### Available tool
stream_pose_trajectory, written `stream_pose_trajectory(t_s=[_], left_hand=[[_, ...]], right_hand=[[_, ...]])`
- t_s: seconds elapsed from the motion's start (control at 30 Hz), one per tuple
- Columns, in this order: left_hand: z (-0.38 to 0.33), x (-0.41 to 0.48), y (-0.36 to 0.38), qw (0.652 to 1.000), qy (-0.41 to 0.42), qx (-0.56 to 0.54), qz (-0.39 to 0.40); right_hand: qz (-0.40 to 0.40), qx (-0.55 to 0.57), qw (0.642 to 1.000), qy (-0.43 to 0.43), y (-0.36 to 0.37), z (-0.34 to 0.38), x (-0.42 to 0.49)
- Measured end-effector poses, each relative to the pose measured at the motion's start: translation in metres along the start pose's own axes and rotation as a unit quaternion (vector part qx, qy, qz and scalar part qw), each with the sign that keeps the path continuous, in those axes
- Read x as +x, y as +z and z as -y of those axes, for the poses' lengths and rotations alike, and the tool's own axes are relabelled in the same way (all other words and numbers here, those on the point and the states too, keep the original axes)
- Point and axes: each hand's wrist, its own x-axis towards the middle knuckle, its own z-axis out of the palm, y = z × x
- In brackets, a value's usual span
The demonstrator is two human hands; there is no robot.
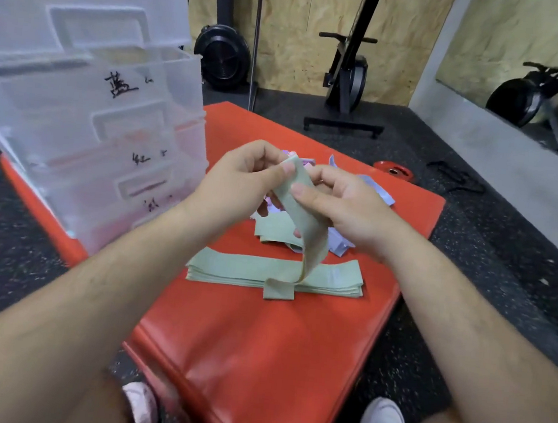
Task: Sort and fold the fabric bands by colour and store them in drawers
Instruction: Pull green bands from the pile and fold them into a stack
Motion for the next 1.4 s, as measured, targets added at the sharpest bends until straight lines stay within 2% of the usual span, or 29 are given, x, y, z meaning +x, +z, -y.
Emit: stream_pose_trajectory(t_s=[0.1,0.23,0.37,0.7,0.97,1.2,1.4], left_hand=[[0.009,-0.004,-0.008,0.999,-0.031,0.037,0.018],[0.023,-0.012,-0.017,0.996,-0.041,0.063,0.043],[0.038,-0.025,-0.021,0.995,-0.047,0.081,0.045],[0.065,-0.036,-0.059,0.986,-0.113,0.082,-0.086],[0.09,-0.033,-0.086,0.971,-0.165,0.108,-0.135],[0.102,-0.03,-0.083,0.961,-0.227,0.12,-0.1],[0.116,-0.03,-0.078,0.943,-0.272,0.17,-0.09]], right_hand=[[0.019,-0.086,0.996,0.013,0.002,-0.011,0.003],[0.046,-0.113,0.992,0.024,0.012,-0.016,0.002],[0.092,-0.123,0.985,0.073,0.009,-0.027,0.0],[0.166,-0.169,0.958,0.161,-0.03,-0.038,-0.022],[0.097,-0.196,0.955,0.202,-0.079,-0.05,-0.032],[-0.001,-0.179,0.96,0.216,-0.1,-0.081,-0.022],[-0.01,-0.23,0.946,0.229,-0.091,-0.102,-0.014]])
